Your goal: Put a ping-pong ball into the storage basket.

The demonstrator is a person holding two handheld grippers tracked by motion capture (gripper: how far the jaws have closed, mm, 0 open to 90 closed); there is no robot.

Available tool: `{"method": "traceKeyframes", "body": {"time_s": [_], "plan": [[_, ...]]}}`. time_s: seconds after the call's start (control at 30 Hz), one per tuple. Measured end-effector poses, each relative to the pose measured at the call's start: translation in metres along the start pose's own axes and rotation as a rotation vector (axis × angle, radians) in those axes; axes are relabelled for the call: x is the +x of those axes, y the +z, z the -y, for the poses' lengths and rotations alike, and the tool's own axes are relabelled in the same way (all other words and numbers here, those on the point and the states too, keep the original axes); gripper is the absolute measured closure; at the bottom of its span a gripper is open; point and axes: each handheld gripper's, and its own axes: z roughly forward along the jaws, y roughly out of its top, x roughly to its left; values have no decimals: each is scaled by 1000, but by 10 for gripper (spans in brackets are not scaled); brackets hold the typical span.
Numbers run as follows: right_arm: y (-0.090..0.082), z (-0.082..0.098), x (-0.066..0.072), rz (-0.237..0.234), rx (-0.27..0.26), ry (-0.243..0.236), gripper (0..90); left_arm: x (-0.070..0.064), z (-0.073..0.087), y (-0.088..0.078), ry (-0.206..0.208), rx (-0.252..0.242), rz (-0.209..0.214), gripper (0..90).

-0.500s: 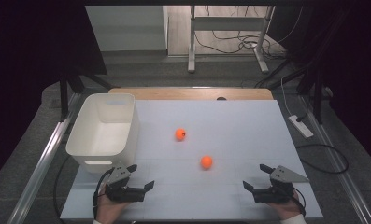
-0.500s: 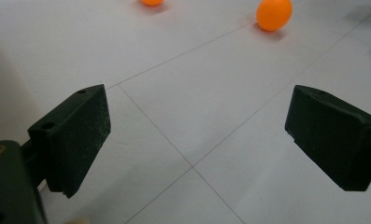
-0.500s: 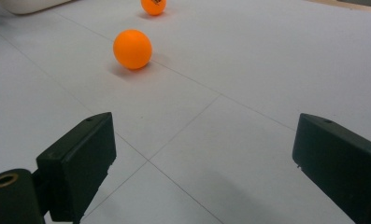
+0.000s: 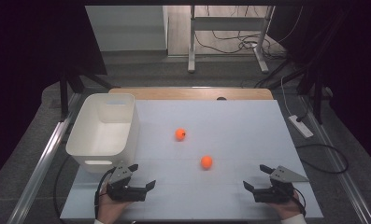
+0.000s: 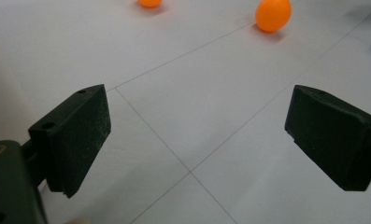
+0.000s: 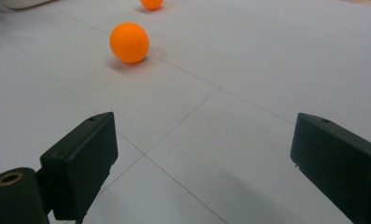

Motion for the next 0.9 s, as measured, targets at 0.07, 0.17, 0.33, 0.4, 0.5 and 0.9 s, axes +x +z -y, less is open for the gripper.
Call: {"method": "traceKeyframes", "body": {"time_s": [0.07,0.17,0.33,0.4,0.5,0.9], "plan": [[1,-2,1,11,-1,15,73,0,1,-1,-6,-4,4,78],[3,-4,3,11,0,1,74,0,1,-3,-10,-12,0,79],[7,-5,3,-7,7,-7,76,-1,0,-2,-2,-16,-14,82],[8,-5,3,-11,10,-12,77,-2,0,-2,-2,-14,-11,82],[9,-6,4,-13,11,-19,79,-4,-1,-2,-1,-12,-5,82],[7,-8,3,-2,7,-15,83,-13,-9,-2,2,-15,-8,82]]}}
